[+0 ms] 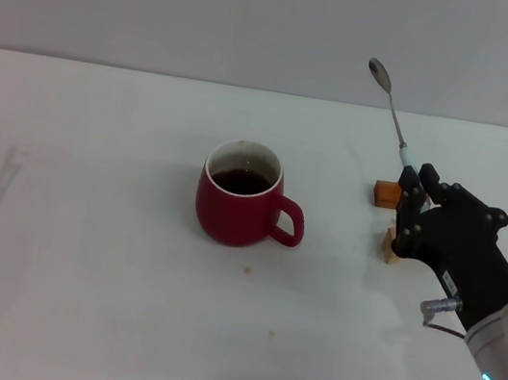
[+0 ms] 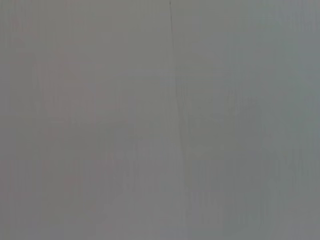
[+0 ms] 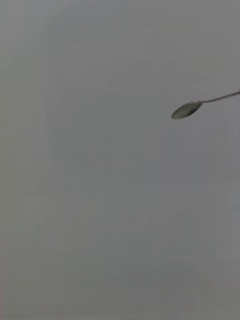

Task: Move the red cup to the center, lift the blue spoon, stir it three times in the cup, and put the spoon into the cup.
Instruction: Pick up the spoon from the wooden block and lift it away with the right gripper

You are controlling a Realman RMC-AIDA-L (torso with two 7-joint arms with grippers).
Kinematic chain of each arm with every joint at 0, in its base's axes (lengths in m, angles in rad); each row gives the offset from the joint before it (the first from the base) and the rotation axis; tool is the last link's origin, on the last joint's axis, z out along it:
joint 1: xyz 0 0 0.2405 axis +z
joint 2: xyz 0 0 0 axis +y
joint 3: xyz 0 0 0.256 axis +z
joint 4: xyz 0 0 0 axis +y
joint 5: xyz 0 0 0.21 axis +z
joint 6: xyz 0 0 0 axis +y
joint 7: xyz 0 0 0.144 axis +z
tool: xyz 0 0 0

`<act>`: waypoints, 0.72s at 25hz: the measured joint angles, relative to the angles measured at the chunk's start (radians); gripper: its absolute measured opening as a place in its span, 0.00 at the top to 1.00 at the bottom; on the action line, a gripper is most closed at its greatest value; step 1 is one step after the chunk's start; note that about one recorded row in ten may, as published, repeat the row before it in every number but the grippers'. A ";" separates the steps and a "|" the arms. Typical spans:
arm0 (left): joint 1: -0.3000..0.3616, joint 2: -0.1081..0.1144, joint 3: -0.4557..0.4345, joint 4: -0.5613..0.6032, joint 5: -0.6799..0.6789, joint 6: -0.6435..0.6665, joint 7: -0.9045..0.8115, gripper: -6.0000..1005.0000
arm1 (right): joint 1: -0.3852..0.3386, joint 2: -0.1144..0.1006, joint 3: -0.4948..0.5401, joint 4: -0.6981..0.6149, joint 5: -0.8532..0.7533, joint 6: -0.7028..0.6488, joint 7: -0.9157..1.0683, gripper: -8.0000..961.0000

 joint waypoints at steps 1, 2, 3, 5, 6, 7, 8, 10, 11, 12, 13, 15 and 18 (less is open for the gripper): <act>0.000 0.000 0.000 0.000 0.000 0.000 0.000 0.16 | -0.004 0.000 0.010 0.016 -0.004 0.023 -0.004 0.86; 0.000 0.000 0.000 0.000 0.000 0.000 0.000 0.16 | -0.004 0.000 0.010 0.016 -0.004 0.023 -0.004 0.86; 0.000 0.000 0.000 0.002 0.000 0.000 0.000 0.16 | -0.006 0.000 0.017 0.023 -0.009 0.034 -0.004 0.86; 0.000 0.000 0.000 0.004 -0.001 0.000 0.000 0.16 | -0.011 0.002 0.032 0.036 -0.023 0.058 -0.005 0.86; 0.000 0.000 0.000 0.004 -0.001 0.000 0.000 0.16 | -0.016 0.004 0.043 0.043 -0.033 0.073 -0.005 0.86; 0.000 0.000 0.000 0.005 -0.002 0.000 0.000 0.16 | -0.023 0.007 0.056 0.053 -0.045 0.093 -0.005 0.86; 0.000 0.000 0.000 0.006 -0.002 0.000 0.000 0.16 | -0.030 0.010 0.070 0.062 -0.058 0.112 -0.005 0.86; 0.000 0.000 0.000 0.006 -0.002 0.000 0.000 0.16 | -0.049 0.022 0.106 0.085 -0.091 0.159 -0.006 0.86; 0.000 0.000 0.000 0.006 -0.002 0.000 0.000 0.16 | -0.058 0.027 0.122 0.095 -0.107 0.179 -0.006 0.86; 0.000 0.000 0.000 0.006 -0.003 0.000 0.000 0.16 | -0.069 0.035 0.140 0.107 -0.127 0.202 -0.006 0.86; 0.000 0.000 0.000 0.006 -0.003 0.000 0.000 0.16 | -0.079 0.042 0.156 0.118 -0.148 0.226 -0.006 0.86; 0.000 0.000 0.000 0.006 -0.003 -0.001 0.000 0.16 | -0.098 0.058 0.187 0.139 -0.181 0.269 -0.006 0.86; 0.000 0.000 0.000 0.006 -0.003 -0.001 0.000 0.16 | -0.120 0.081 0.227 0.162 -0.227 0.328 -0.006 0.86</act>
